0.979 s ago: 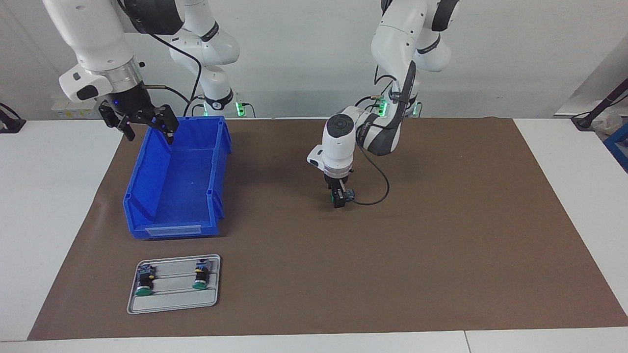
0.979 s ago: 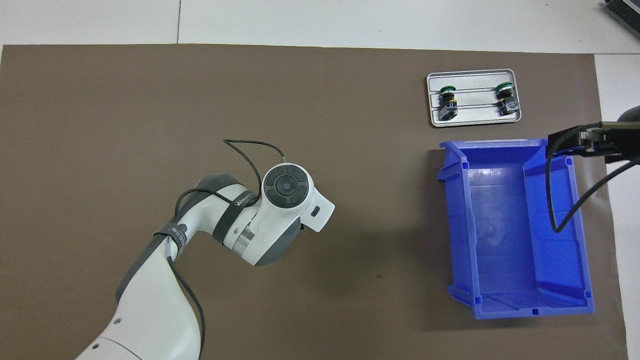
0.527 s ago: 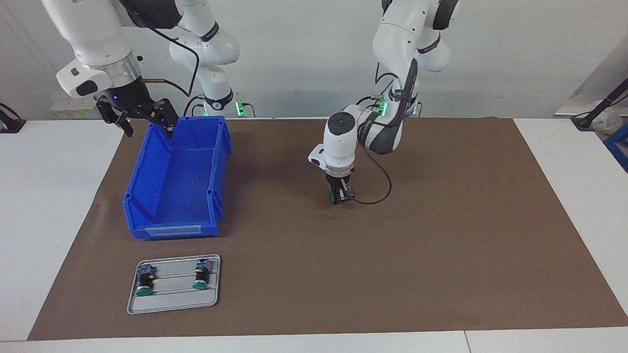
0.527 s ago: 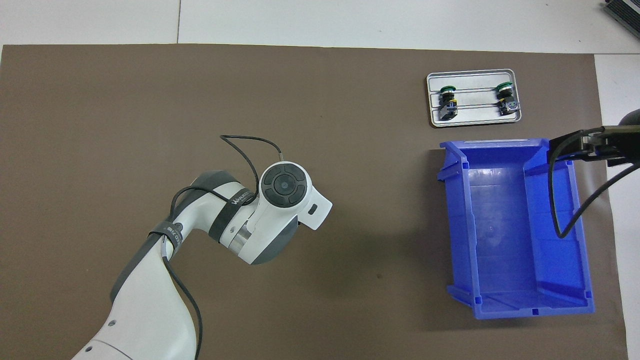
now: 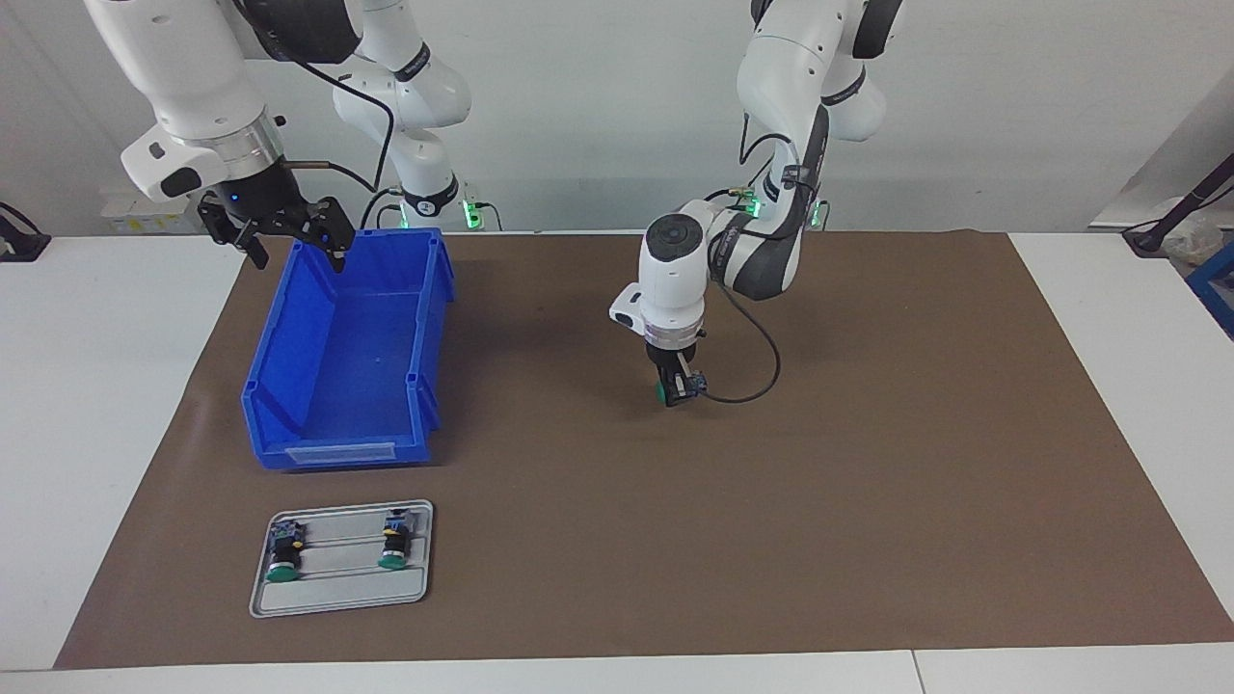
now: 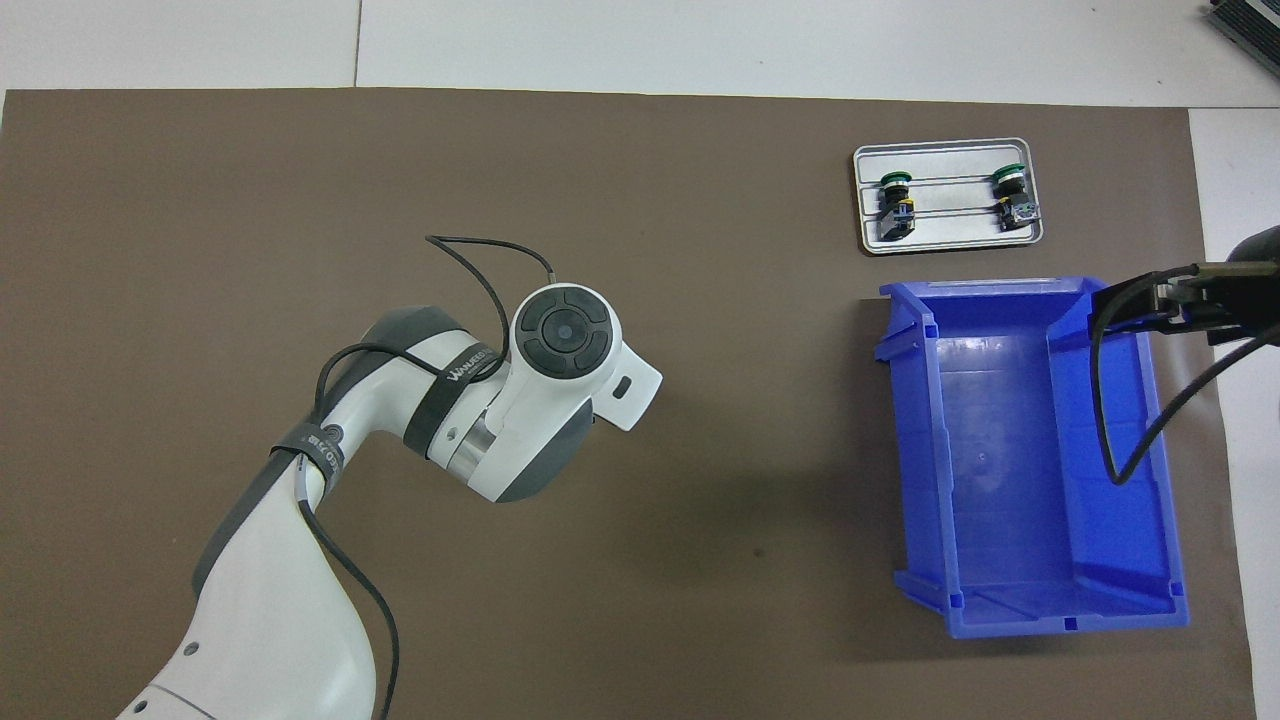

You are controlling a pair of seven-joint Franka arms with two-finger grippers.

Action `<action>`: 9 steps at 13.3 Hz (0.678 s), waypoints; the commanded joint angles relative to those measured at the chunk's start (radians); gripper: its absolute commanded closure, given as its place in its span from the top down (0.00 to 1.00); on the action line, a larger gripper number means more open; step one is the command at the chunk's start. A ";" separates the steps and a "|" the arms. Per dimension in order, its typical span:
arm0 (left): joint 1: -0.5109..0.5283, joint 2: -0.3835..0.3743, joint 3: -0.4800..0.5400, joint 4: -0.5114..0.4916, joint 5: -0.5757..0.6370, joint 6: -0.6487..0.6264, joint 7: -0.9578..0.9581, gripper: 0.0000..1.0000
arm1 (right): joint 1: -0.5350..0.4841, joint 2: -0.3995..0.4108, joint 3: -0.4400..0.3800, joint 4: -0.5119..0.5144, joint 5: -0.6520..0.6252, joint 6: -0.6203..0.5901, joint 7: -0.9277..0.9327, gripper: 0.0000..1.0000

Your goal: Place and press button with both arms

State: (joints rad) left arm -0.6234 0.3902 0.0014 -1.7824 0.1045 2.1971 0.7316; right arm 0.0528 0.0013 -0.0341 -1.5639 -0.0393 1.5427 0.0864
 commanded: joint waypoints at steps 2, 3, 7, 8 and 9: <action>0.111 -0.005 -0.003 0.084 -0.011 -0.059 -0.008 0.00 | -0.004 -0.026 0.010 -0.028 0.021 0.016 -0.019 1.00; 0.154 -0.031 -0.004 0.083 -0.055 -0.066 -0.004 0.00 | -0.002 -0.026 0.013 -0.030 0.021 0.026 -0.017 1.00; 0.329 -0.082 -0.009 0.063 -0.288 -0.068 0.115 0.00 | -0.001 -0.026 0.019 -0.031 0.022 0.053 -0.013 1.00; 0.365 -0.092 -0.009 0.042 -0.378 -0.057 0.156 0.00 | -0.001 -0.026 0.019 -0.030 0.022 0.056 -0.013 1.00; 0.395 -0.102 -0.009 0.008 -0.469 -0.042 0.205 0.00 | -0.001 -0.024 0.019 -0.031 0.028 0.077 -0.013 1.00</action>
State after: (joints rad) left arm -0.2793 0.3243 0.0055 -1.7059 -0.2363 2.1406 0.8631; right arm 0.0593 -0.0009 -0.0191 -1.5654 -0.0379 1.5804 0.0864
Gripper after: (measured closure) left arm 0.670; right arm 0.000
